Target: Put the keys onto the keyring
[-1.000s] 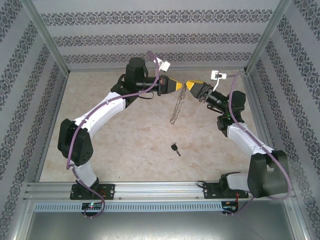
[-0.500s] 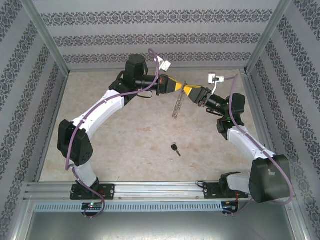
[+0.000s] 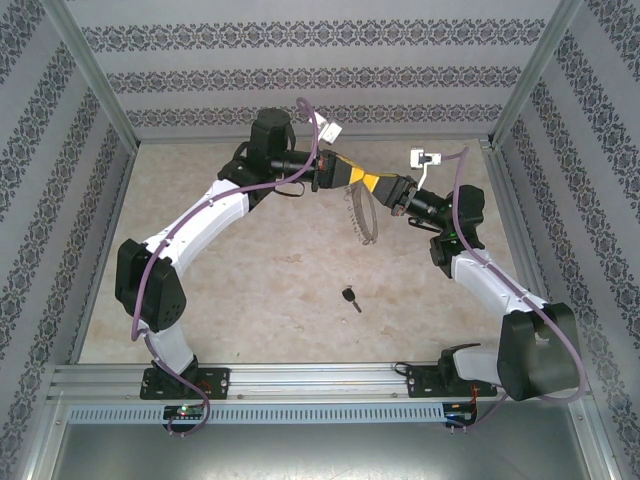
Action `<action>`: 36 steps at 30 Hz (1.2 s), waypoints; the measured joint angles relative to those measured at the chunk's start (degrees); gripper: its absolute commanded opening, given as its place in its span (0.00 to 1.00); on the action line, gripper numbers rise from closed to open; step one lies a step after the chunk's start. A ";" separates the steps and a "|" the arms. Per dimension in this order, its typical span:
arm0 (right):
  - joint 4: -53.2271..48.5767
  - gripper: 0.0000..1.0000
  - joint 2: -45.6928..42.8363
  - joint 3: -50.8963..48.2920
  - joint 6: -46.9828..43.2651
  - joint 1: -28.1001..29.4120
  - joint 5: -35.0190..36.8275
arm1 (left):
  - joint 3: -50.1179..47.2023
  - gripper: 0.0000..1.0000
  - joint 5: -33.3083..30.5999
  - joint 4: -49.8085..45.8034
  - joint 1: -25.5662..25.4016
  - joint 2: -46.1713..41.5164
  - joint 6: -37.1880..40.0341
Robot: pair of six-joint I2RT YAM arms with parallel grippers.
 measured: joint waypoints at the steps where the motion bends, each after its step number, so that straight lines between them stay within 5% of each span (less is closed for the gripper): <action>1: -0.09 0.00 0.02 0.17 0.20 0.02 0.00 | 0.02 0.00 0.11 0.00 0.15 0.07 -0.02; 2: -0.07 0.00 0.07 0.28 0.02 0.07 0.04 | 0.11 0.01 0.09 0.00 0.24 0.09 -0.04; 6: -0.11 0.00 0.28 0.35 -0.11 0.26 1.29 | 0.00 0.39 -1.84 0.57 0.24 0.09 -1.53; 9: -0.15 0.00 0.74 0.35 -0.15 0.26 3.21 | -2.60 0.45 -6.40 5.31 0.26 -0.61 -6.03; 15: -0.04 0.00 1.84 0.37 -0.13 0.24 6.93 | -13.49 0.45 -15.89 22.18 1.73 -1.95 -21.14; 22: 0.70 0.00 2.71 1.20 -0.11 0.26 10.93 | -15.13 0.39 -18.43 37.70 2.40 0.37 -35.32; 36: 2.84 0.00 5.46 3.85 0.09 1.51 13.88 | -15.13 0.39 -18.36 46.93 1.46 3.02 -43.93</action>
